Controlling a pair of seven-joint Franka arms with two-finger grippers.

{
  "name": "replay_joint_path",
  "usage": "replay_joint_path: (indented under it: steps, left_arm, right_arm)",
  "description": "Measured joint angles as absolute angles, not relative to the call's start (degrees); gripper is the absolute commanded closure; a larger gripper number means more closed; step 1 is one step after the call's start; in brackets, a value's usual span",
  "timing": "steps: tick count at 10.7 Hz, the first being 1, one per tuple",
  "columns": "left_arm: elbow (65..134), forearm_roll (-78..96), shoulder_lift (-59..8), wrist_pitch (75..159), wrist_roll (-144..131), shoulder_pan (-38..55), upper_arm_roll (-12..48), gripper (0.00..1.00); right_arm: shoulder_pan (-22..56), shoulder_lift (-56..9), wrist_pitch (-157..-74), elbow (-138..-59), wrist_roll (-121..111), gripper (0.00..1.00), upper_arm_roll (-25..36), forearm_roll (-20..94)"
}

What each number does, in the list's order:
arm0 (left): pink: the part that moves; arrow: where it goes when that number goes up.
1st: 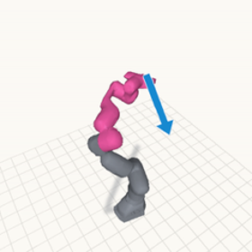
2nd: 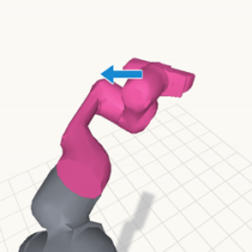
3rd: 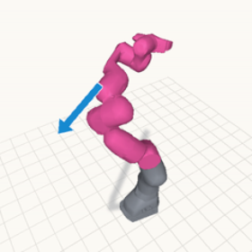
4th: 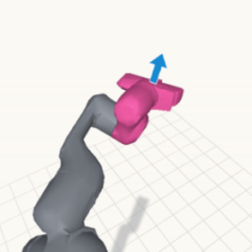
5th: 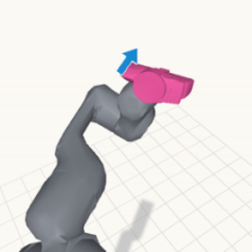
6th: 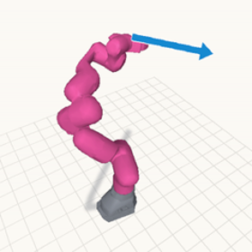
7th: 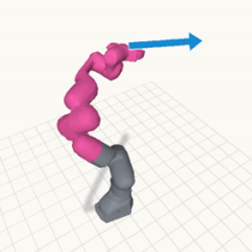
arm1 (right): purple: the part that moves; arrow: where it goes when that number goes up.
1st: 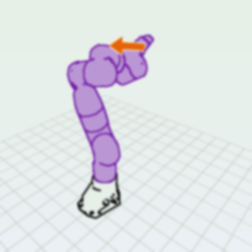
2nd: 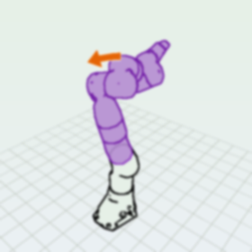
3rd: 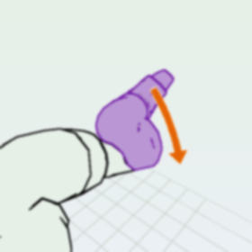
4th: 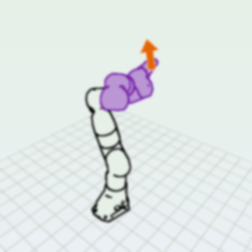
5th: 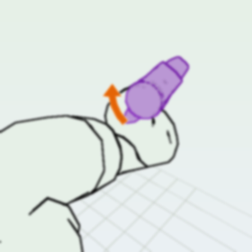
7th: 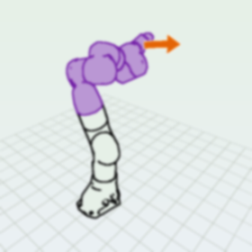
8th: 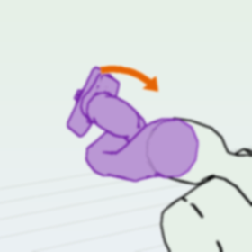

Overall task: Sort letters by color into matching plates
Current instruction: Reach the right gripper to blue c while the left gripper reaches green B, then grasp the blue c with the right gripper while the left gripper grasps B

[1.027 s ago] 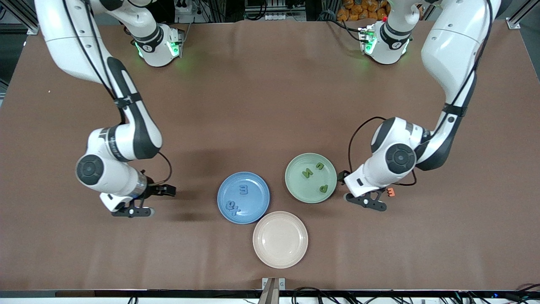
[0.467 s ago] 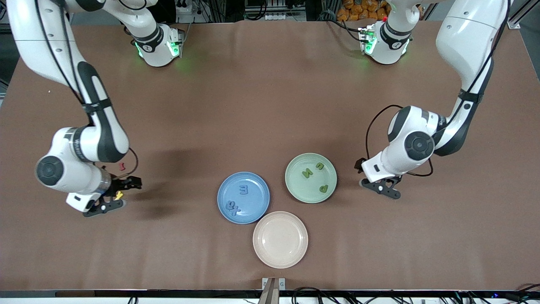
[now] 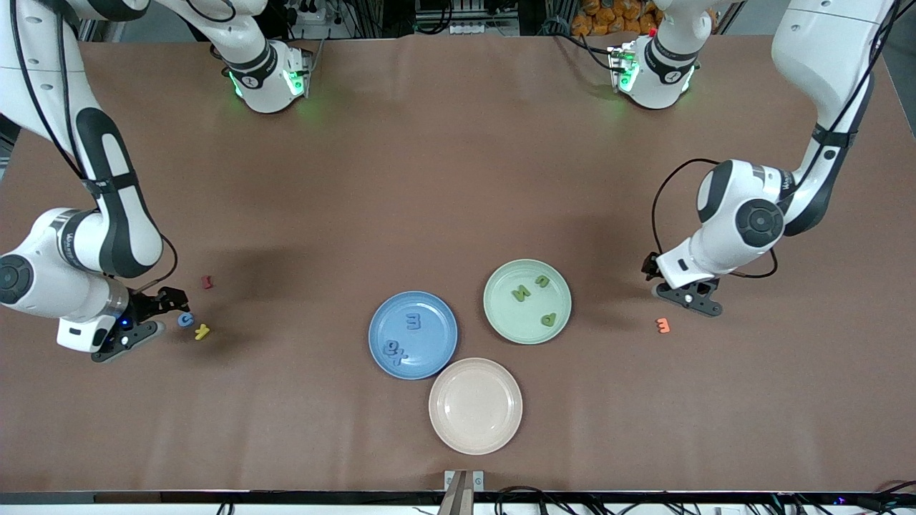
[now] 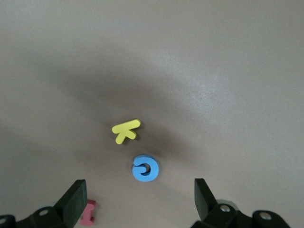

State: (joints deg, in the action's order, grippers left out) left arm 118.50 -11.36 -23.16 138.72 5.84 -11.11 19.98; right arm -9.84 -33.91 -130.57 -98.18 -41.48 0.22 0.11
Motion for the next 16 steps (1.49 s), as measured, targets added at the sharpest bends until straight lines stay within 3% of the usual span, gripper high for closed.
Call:
replay_joint_path:
  steps: [5, 10, 14, 16]
  left_arm:
    - [123.68, -1.77, -22.77, 146.51, 6.12, -13.90, 13.76, 0.47]
    - [124.40, -1.44, -23.07, 147.14, 3.34, -13.69, 11.05, 0.52]
    - [124.38, -3.16, -24.80, 145.67, 2.23, -11.90, 10.89, 0.52]
    - [124.27, -5.77, -25.36, 145.66, 2.23, -11.89, 10.70, 0.52]
  right_arm:
    - [-11.16, -33.96, -142.15, -105.86, -46.69, 0.00, 0.13, 0.10]
    - [-11.26, -34.90, -148.23, -108.73, -46.86, 0.00, -0.10, 0.10]
    - [-11.26, -35.48, -150.78, -109.34, -47.23, 0.25, -0.20, 0.08]
    - [-11.26, -35.65, -151.12, -109.35, -47.64, 0.28, -0.23, 0.08]
